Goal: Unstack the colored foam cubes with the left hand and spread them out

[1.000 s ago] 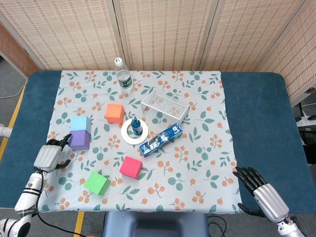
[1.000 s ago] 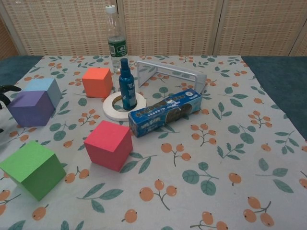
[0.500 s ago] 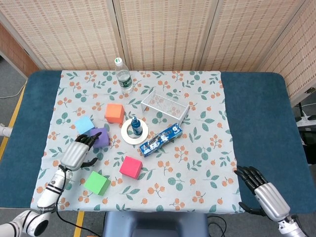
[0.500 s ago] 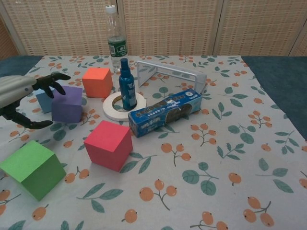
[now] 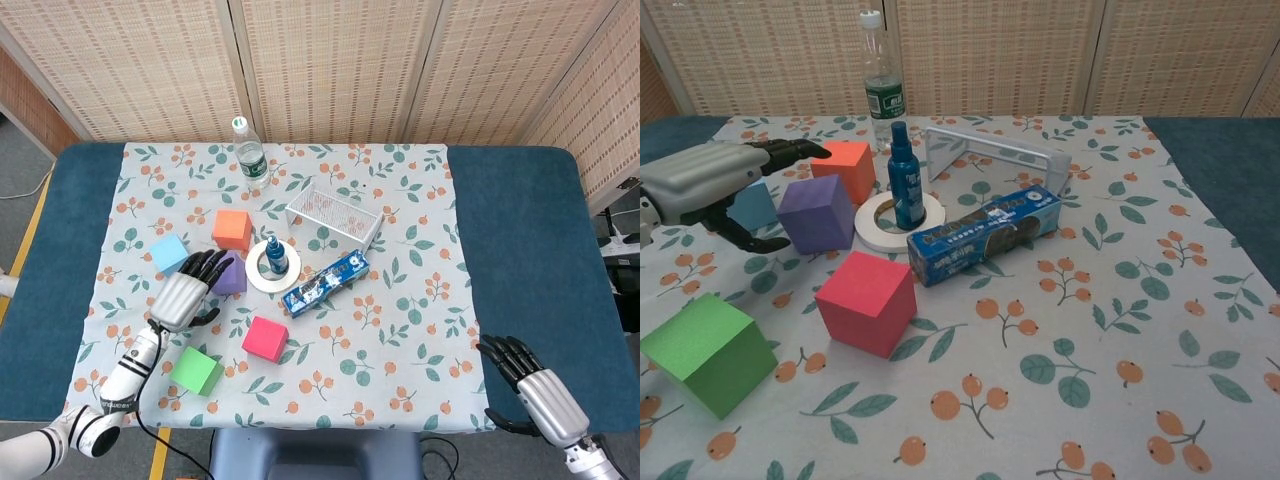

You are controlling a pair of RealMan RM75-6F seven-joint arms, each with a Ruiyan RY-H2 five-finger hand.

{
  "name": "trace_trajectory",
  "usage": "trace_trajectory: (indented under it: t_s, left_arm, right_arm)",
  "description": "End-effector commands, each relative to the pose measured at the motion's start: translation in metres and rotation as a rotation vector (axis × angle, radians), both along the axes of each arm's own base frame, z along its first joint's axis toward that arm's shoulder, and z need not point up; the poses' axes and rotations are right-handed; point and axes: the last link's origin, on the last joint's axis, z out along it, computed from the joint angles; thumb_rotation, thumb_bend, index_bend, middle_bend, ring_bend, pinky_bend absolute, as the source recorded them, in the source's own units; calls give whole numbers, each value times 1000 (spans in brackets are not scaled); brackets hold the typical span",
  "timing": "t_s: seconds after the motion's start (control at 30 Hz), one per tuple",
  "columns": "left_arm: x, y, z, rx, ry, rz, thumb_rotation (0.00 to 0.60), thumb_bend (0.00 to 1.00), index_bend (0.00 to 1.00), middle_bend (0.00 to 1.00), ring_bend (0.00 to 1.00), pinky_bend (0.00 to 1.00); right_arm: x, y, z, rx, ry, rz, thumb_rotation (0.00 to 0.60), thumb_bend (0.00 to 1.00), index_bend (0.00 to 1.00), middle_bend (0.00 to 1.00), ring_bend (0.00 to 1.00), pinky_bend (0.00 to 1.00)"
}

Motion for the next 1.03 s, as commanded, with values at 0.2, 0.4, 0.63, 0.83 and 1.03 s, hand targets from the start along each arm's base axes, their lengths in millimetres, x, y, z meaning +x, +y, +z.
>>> trace_trajectory:
  t_s: [0.2, 0.4, 0.63, 0.83, 1.03]
  left_arm:
    - [-1, 13, 13, 0, -15, 42, 600, 292, 0, 0, 0, 93]
    - [-10, -28, 61, 77, -96, -4, 600, 294, 0, 0, 0, 83]
    - [-70, -134, 108, 208, -143, 118, 600, 308, 0, 0, 0, 16]
    - [-104, -152, 119, 278, -136, 209, 600, 330, 0, 0, 0, 0]
    - [-112, -147, 124, 280, -96, 261, 600, 329, 0, 0, 0, 0]
  right_arm:
    - [0, -1, 1, -7, 0, -2, 600, 161, 0, 0, 0, 0]
    - [1, 0, 4, -29, 11, 5, 600, 160, 0, 0, 0, 0]
    - [2, 1, 9, -110, 46, 12, 600, 161, 0, 0, 0, 0]
    - [4, 7, 13, -202, 95, 1, 600, 160, 0, 0, 0, 0]
    - [7, 12, 9, -204, 119, -1, 600, 160, 0, 0, 0, 0]
